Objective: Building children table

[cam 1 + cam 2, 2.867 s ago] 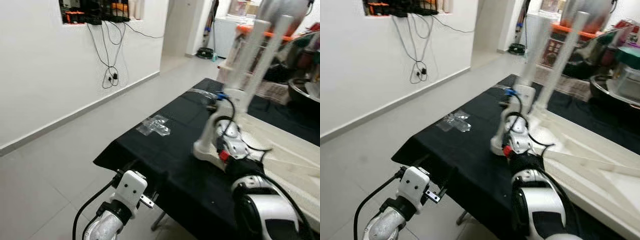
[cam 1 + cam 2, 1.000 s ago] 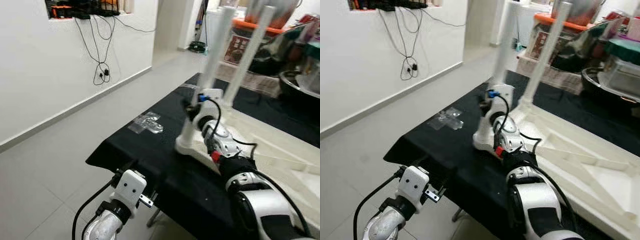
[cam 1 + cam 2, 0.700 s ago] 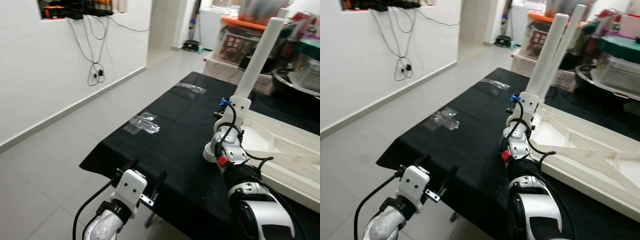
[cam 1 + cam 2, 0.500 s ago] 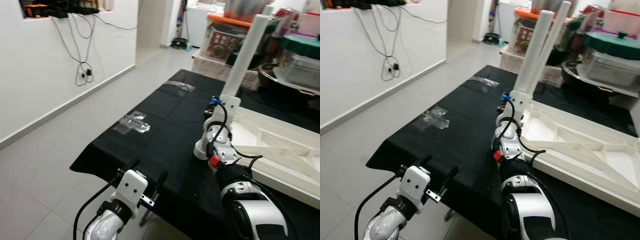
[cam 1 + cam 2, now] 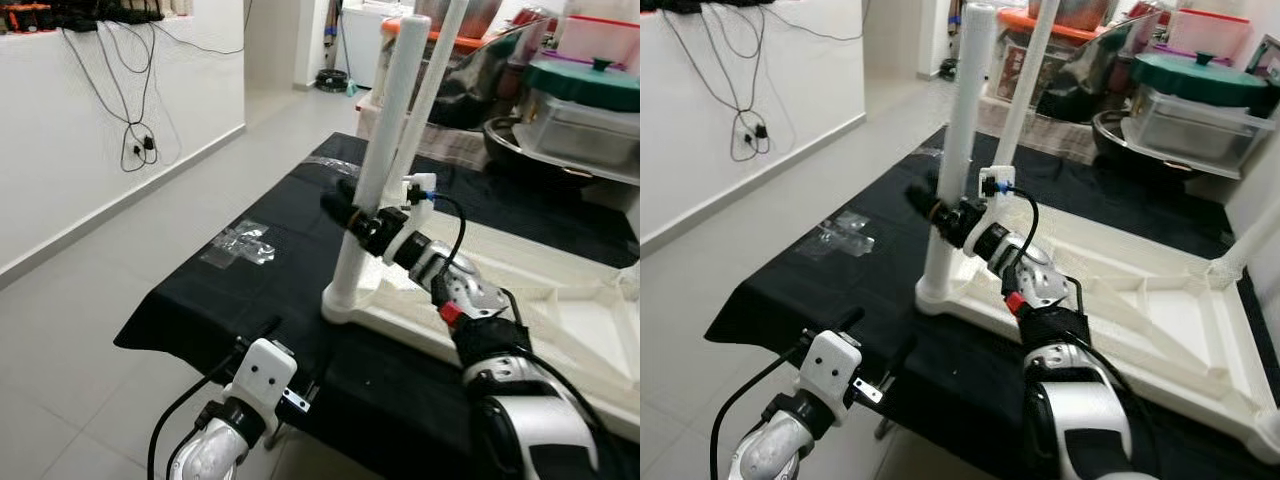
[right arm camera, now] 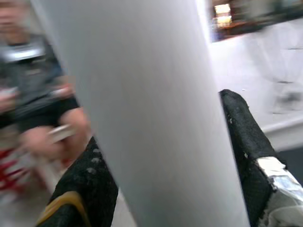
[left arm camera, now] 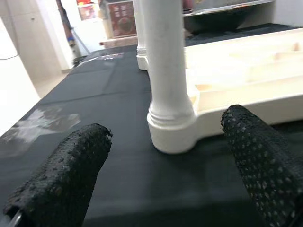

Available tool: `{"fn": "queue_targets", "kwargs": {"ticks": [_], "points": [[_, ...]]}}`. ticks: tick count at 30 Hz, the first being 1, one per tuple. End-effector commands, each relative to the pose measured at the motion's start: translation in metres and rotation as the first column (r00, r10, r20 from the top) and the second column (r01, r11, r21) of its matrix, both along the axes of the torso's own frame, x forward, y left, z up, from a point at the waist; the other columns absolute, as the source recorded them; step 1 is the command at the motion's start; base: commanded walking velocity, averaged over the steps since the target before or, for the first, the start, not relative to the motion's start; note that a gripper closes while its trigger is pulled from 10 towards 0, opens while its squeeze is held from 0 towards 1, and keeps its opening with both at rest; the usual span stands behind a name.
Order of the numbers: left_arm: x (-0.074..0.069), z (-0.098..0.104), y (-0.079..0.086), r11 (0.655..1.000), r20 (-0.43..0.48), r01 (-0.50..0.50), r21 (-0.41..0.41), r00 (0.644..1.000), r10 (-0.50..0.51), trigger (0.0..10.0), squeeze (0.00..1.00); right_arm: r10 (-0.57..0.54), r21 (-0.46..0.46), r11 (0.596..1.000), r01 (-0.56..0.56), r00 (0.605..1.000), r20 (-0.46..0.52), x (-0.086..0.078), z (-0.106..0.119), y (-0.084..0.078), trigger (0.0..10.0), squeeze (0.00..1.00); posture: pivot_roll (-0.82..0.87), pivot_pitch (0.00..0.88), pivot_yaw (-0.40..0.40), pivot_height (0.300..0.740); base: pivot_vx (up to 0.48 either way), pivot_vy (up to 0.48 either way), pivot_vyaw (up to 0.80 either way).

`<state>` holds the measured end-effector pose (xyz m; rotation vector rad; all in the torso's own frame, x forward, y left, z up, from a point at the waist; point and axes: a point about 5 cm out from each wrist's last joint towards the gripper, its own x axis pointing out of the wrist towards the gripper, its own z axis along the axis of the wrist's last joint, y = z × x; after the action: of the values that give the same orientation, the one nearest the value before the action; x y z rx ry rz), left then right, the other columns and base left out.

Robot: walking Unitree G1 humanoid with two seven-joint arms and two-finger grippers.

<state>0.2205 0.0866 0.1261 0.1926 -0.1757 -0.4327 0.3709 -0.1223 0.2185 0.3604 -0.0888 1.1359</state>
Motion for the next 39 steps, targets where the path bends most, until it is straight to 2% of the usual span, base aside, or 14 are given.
{"fn": "queue_targets", "kwargs": {"ticks": [1, 3, 4, 6, 18, 20, 22, 23, 24, 26, 27, 37, 38, 39], "points": [[-0.001, -0.004, -0.001, 1.0, -0.017, 0.004, 0.009, 1.0, -0.004, 10.0, 0.0, 0.085, -0.02, 0.996, -0.085, 0.996, 0.027, -0.004, 0.001, 0.005, 10.0, 0.0, 0.07, 0.005, -0.14, 0.74, 0.0, 0.0, 0.0], [-0.001, -0.005, -0.001, 1.0, -0.017, 0.005, 0.01, 1.0, -0.005, 10.0, 0.0, 0.11, -0.043, 0.993, -0.108, 0.993, 0.034, -0.003, -0.001, 0.01, 10.0, 0.0, 0.08, 0.001, -0.138, 0.74, 0.0, 0.0, 0.0], [-0.001, -0.005, -0.001, 1.0, -0.018, 0.006, 0.01, 1.0, -0.006, 10.0, 0.0, 0.119, -0.041, 0.992, -0.118, 0.992, 0.035, -0.003, -0.002, 0.013, 1.4, 0.0, 0.08, 0.0, -0.138, 0.74, 0.0, 0.0, 0.0], [-0.002, -0.005, -0.002, 1.0, -0.02, 0.008, 0.01, 1.0, -0.007, 10.0, 0.0, 0.117, -0.054, 0.992, -0.115, 0.992, 0.045, -0.003, -0.004, 0.015, 0.0, 0.0, 0.08, 0.0, -0.137, 0.74, 0.0, 0.0, 0.0], [-0.002, -0.006, -0.002, 1.0, -0.025, 0.012, 0.009, 1.0, -0.012, 10.0, 0.0, 0.026, -0.108, 0.994, -0.02, 0.998, 0.053, 0.001, -0.012, 0.016, 0.0, 0.0, 0.08, 0.0, -0.135, 0.74, 0.0, 0.0, 0.0], [-0.002, -0.006, -0.002, 1.0, -0.026, 0.012, 0.009, 1.0, -0.011, 10.0, 0.0, -0.291, -0.179, 0.941, 0.287, 0.957, 0.005, 0.019, -0.016, 0.007, 0.0, 0.0, 0.07, 0.001, -0.135, 0.74, 0.0, 0.0, 0.0], [-0.002, -0.006, -0.001, 1.0, -0.026, 0.012, 0.01, 1.0, -0.011, 10.0, 0.0, -0.791, -0.354, 0.572, 0.74, 0.612, -0.001, 0.037, -0.03, -0.027, 0.0, 0.0, 0.06, 0.003, -0.131, 0.74, 0.0, 0.0, 0.0], [-0.002, -0.006, -0.001, 1.0, -0.026, 0.012, 0.01, 1.0, -0.011, 10.0, 0.0, -0.791, -0.354, 0.572, 0.74, 0.612, -0.001, 0.037, -0.03, -0.027, 0.0, 0.0, 0.06, 0.003, -0.131, 0.74, 0.0, 0.0, 0.0], [-0.001, -0.006, -0.001, 1.0, -0.026, 0.011, 0.01, 1.0, -0.011, 10.0, 0.0, -0.923, -0.414, 0.336, 0.846, 0.382, 0.033, 0.036, -0.037, -0.047, 0.0, 0.0, 0.06, 0.003, -0.131, 0.74, 0.0, 0.0, 0.0], [-0.001, -0.006, -0.001, 1.0, -0.026, 0.011, 0.01, 1.0, -0.011, 10.0, 0.0, -0.923, -0.414, 0.336, 0.846, 0.382, 0.033, 0.036, -0.037, -0.047, 0.0, 0.0, 0.06, 0.003, -0.131, 0.74, 0.0, 0.0, 0.0], [-0.001, -0.006, -0.001, 1.0, -0.025, 0.011, 0.012, 1.0, -0.011, 10.0, 0.0, -0.991, -0.445, 0.084, 0.892, 0.12, 0.054, 0.028, -0.047, -0.068, 0.0, 0.0, 0.07, 0.005, -0.131, 0.74, 0.0, 0.0, 0.0], [-0.001, -0.005, 0.0, 1.0, -0.025, 0.009, 0.013, 1.0, -0.008, 10.0, 0.0, -0.999, -0.447, -0.039, 0.894, -0.024, 0.04, 0.018, -0.059, -0.055, 0.0, 0.0, 0.07, 0.013, -0.127, 0.74, 0.0, 0.0, 0.0], [-0.001, -0.005, 0.0, 1.0, -0.025, 0.009, 0.014, 1.0, -0.009, 10.0, 0.0, -1.0, -0.434, -0.002, 0.901, 0.003, 0.013, 0.02, -0.057, -0.047, 10.0, 0.0, 0.07, 0.013, -0.126, 0.74, 0.0, 0.0, 0.0], [-0.001, -0.005, 0.0, 1.0, -0.024, 0.009, 0.013, 1.0, -0.009, 10.0, 0.0, -1.0, -0.408, 0.019, 0.913, 0.019, -0.004, 0.022, -0.052, -0.039, 10.0, 0.0, 0.07, 0.011, -0.128, 0.74, 0.0, 0.0, 0.0]]}}
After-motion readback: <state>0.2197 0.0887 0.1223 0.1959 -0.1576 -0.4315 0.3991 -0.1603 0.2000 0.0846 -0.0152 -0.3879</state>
